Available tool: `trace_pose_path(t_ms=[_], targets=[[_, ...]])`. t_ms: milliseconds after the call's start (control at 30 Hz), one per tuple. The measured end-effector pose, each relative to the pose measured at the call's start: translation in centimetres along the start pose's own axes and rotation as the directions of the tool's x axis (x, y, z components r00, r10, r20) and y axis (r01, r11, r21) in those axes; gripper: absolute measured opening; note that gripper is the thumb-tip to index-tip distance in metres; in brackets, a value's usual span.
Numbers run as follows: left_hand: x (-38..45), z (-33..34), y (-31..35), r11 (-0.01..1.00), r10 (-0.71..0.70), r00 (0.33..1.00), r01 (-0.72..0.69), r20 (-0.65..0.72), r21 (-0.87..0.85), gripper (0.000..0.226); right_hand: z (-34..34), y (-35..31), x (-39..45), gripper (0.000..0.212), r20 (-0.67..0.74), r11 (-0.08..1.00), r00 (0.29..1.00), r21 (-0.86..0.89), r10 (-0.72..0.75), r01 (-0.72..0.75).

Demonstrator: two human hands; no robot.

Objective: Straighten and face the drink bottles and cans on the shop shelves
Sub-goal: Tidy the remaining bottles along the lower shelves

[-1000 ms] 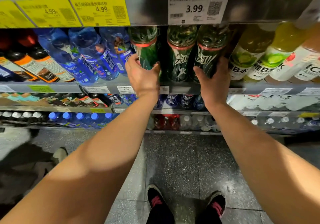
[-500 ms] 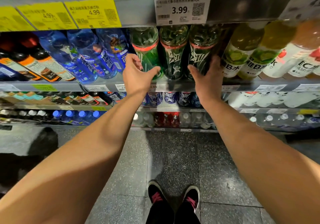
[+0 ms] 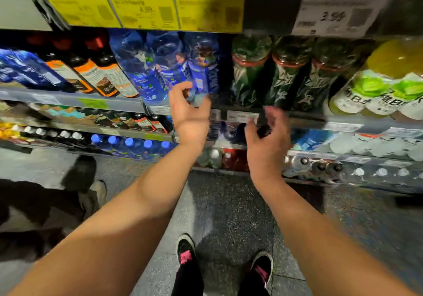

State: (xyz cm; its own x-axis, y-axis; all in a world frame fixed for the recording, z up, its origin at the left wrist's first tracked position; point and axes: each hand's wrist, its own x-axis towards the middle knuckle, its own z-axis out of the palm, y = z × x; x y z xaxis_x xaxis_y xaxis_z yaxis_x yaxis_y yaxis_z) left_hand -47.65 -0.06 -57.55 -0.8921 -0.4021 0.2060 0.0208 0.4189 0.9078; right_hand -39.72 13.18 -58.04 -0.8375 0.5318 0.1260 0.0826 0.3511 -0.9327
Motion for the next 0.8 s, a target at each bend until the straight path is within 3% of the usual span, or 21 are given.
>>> trace_pose_path(t_ms=[133, 267, 333, 433, 600, 800], targets=[[1.8, -1.7, -1.7, 0.999, -0.046, 0.997, 0.045, -0.062, -0.017, 0.052, 5.6, -1.9, -0.3, 0.039, 0.101, 0.999, 0.994, -0.018, -0.040, 0.042], [2.7, -1.9, -2.2, 0.999, 0.031, 0.999, -0.031, 0.015, -0.018, 0.071, 9.9, -2.8, 1.5, 0.053, 0.142, 0.987, 0.986, -0.127, -0.082, 0.101], [3.3, -1.7, -2.0, 1.000, -0.002, 0.999, 0.003, 0.040, -0.003, 0.074, 11.6, -3.1, 2.7, 0.060, 0.168, 0.974, 0.980, -0.179, -0.107, 0.137], [4.0, -1.4, -1.6, 0.995, -0.075, 0.997, 0.073, 0.034, 0.063, 0.066, 13.2, -3.7, 4.5, 0.071, 0.201, 0.985, 0.978, -0.145, -0.058, 0.089], [4.2, -1.5, -1.7, 0.995, -0.068, 0.998, 0.068, -0.001, 0.080, 0.058, 13.9, -4.2, 5.5, 0.071, 0.168, 1.000, 0.986, -0.018, -0.004, 0.008], [4.2, -1.4, -1.1, 0.989, -0.147, 0.986, 0.145, -0.074, -0.027, 0.052, 14.0, -3.9, 4.8, 0.065, 0.075, 0.995, 0.997, -0.092, -0.036, 0.043]])
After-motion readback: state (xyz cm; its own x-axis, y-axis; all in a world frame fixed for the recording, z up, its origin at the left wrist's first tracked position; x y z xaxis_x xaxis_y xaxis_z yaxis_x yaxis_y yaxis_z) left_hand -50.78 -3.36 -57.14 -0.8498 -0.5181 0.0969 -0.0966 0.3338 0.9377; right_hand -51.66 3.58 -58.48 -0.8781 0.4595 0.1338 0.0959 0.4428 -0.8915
